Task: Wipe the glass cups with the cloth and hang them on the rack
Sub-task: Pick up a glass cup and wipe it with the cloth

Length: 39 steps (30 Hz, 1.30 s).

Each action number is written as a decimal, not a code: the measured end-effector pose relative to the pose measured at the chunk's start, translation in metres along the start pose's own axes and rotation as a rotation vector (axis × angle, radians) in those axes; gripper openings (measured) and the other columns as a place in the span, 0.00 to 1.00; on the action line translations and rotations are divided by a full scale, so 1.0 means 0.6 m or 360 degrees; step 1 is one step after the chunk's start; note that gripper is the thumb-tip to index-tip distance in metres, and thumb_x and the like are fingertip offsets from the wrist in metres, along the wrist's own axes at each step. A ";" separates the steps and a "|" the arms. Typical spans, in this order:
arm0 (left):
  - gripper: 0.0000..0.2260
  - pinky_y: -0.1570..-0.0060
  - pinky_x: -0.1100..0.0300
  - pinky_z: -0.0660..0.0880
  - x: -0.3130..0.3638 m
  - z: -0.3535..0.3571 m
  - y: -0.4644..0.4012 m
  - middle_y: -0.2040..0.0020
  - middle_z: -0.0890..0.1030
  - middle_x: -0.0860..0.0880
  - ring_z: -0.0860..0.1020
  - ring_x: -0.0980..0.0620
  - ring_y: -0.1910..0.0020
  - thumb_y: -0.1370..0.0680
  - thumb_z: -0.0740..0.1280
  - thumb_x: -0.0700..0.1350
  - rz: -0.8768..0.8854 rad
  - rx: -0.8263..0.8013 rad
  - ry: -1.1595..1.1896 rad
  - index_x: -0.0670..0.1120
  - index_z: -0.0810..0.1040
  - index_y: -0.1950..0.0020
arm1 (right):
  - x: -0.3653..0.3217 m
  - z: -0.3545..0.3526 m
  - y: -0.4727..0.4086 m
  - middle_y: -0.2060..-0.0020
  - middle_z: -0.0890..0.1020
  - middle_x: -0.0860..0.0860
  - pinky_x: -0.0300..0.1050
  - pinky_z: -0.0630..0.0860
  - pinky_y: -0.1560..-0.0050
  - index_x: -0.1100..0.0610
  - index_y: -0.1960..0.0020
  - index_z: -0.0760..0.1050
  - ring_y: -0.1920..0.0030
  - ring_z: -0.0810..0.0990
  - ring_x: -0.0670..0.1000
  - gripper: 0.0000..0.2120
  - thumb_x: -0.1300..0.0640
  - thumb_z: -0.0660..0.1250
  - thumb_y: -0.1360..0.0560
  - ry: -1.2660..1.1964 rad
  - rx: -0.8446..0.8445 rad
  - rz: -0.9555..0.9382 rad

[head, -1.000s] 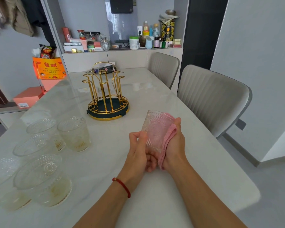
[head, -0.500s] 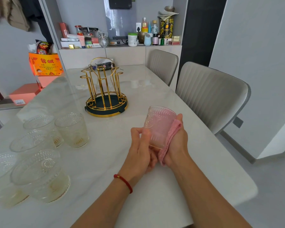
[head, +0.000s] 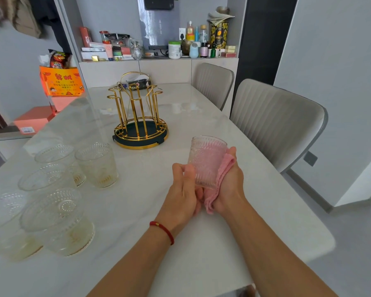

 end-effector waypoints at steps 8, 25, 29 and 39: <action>0.23 0.68 0.61 0.79 0.007 0.009 0.007 0.56 0.80 0.57 0.82 0.57 0.65 0.21 0.52 0.68 0.0318 0.0234 -0.0295 0.56 0.58 0.32 | 0.010 0.006 0.011 0.53 0.88 0.56 0.62 0.83 0.47 0.54 0.46 0.82 0.53 0.88 0.59 0.28 0.34 0.54 0.18 0.0147 0.0102 -0.0269; 0.15 0.77 0.62 0.63 0.013 0.002 0.010 0.73 0.73 0.53 0.65 0.54 0.77 0.17 0.53 0.64 -0.0070 -0.0040 0.0121 0.52 0.60 0.46 | 0.004 -0.008 -0.001 0.48 0.84 0.61 0.59 0.83 0.54 0.59 0.37 0.79 0.51 0.83 0.63 0.38 0.27 0.55 0.24 -0.0207 -0.0008 0.0088; 0.17 0.76 0.62 0.60 0.016 0.002 0.005 0.73 0.72 0.52 0.64 0.54 0.78 0.18 0.49 0.66 -0.0225 -0.0031 0.0110 0.53 0.60 0.47 | 0.007 -0.006 -0.004 0.48 0.85 0.60 0.60 0.83 0.52 0.58 0.37 0.80 0.49 0.83 0.64 0.39 0.26 0.53 0.24 -0.0263 0.0029 0.0077; 0.30 0.65 0.63 0.76 0.021 0.013 0.014 0.63 0.81 0.52 0.78 0.60 0.68 0.28 0.53 0.74 -0.0010 0.0100 -0.0403 0.47 0.68 0.48 | -0.007 -0.012 -0.007 0.50 0.83 0.58 0.63 0.74 0.36 0.55 0.46 0.82 0.50 0.81 0.60 0.28 0.32 0.56 0.21 -0.0402 0.0078 -0.0150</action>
Point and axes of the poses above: each hand's wrist, its own y-axis away from the middle knuckle, its own z-axis out of the palm, x = y × z, the point moved 2 cm from there along -y, towards the middle knuckle
